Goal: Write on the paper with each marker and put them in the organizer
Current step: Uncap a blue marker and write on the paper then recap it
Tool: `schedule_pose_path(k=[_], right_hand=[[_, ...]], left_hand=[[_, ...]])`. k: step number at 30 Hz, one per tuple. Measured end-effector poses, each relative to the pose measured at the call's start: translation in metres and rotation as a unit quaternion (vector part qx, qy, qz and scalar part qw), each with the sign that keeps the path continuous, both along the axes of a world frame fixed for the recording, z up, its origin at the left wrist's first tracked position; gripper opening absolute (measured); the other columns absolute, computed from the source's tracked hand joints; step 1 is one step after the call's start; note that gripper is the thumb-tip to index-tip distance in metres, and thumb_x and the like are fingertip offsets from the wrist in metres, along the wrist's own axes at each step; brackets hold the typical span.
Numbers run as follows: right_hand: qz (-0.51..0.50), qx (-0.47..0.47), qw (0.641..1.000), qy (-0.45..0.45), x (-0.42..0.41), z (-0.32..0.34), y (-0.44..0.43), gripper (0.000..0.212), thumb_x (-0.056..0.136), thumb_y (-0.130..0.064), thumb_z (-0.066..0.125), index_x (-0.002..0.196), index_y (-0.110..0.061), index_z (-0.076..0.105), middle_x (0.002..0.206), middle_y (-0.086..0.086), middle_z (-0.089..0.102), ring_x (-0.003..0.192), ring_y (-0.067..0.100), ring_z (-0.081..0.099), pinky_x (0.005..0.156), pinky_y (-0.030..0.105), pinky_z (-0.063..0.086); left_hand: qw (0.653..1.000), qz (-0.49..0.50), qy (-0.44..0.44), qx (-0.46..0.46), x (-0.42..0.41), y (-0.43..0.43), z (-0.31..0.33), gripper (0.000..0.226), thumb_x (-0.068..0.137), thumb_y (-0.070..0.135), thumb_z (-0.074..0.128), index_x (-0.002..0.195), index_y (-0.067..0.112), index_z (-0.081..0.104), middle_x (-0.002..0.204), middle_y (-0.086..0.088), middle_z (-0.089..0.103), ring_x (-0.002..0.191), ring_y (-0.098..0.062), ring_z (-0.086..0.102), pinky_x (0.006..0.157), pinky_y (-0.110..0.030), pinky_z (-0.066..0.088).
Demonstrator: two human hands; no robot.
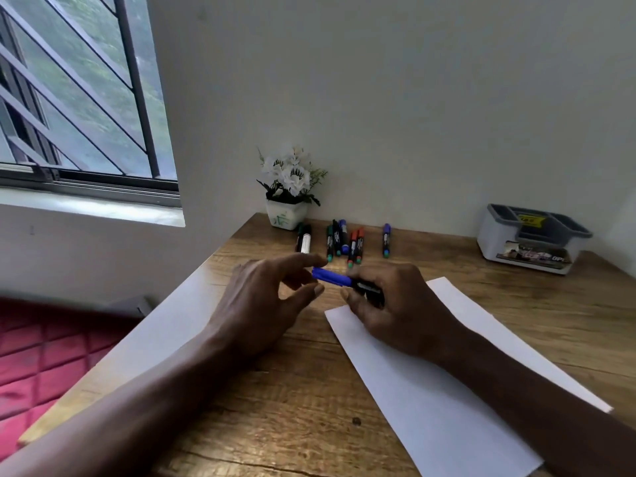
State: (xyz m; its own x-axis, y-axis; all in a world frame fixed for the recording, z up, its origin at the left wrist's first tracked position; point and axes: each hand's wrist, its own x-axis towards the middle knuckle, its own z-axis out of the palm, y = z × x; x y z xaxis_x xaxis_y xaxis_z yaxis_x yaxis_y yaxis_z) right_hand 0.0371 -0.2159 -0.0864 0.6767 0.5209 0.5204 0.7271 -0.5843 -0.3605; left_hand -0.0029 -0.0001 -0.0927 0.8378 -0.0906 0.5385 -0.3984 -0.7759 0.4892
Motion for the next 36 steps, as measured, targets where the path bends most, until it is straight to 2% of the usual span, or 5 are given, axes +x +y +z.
schedule_pose_path(k=[4, 13, 24, 27, 36], right_hand=[[0.025, -0.005, 1.0, -0.011, 0.002, -0.004, 0.0, 0.035, 0.095, -0.036, 0.056, 0.115, -0.012, 0.074, 0.095, 0.003, 0.074, 0.08, 0.014, 0.065, 0.07, 0.038, 0.054], [0.003, -0.028, 0.996, -0.079, -0.001, -0.006, 0.001, 0.039, 0.093, -0.032, 0.059, 0.123, -0.011, 0.071, 0.107, 0.007, 0.078, 0.089, 0.023, 0.073, 0.074, 0.042, 0.06], [-0.085, -0.033, 0.995, -0.048, -0.004, -0.005, 0.001, 0.052, 0.09, -0.055, 0.05, 0.136, -0.033, 0.06, 0.085, -0.016, 0.06, 0.073, 0.001, 0.049, 0.061, 0.02, 0.033], [-0.14, -0.066, 0.988, -0.011, -0.009, 0.0, -0.005, 0.053, 0.093, -0.056, 0.051, 0.141, -0.034, 0.054, 0.114, -0.01, 0.067, 0.093, 0.007, 0.056, 0.071, 0.022, 0.042], [-0.169, -0.137, 0.975, 0.042, -0.018, -0.003, -0.005, 0.062, 0.096, -0.061, 0.045, 0.149, -0.028, 0.042, 0.142, -0.004, 0.055, 0.126, 0.017, 0.054, 0.096, 0.032, 0.046]], left_hand=[[0.999, -0.017, 0.008, -0.027, 0.001, 0.0, -0.001, 0.03, 0.089, 0.037, 0.078, 0.119, 0.039, 0.075, 0.095, 0.024, 0.073, 0.091, 0.009, 0.068, 0.075, -0.011, 0.048], [0.992, -0.056, 0.031, -0.109, 0.004, 0.005, -0.002, 0.024, 0.091, 0.021, 0.078, 0.113, 0.03, 0.079, 0.097, 0.017, 0.079, 0.096, -0.003, 0.074, 0.093, -0.037, 0.06], [0.983, -0.05, 0.022, -0.176, 0.009, 0.011, 0.001, 0.024, 0.088, 0.015, 0.08, 0.112, 0.019, 0.079, 0.09, 0.008, 0.08, 0.083, -0.009, 0.075, 0.077, -0.025, 0.06], [0.979, 0.013, 0.052, -0.195, 0.02, 0.015, 0.004, 0.021, 0.087, 0.022, 0.082, 0.108, 0.021, 0.08, 0.085, 0.005, 0.081, 0.079, -0.011, 0.077, 0.082, -0.038, 0.064], [0.991, 0.094, 0.073, 0.059, 0.063, -0.004, 0.007, 0.018, 0.086, 0.051, 0.078, 0.103, 0.044, 0.076, 0.136, 0.011, 0.066, 0.127, -0.017, 0.057, 0.104, -0.05, 0.047]])
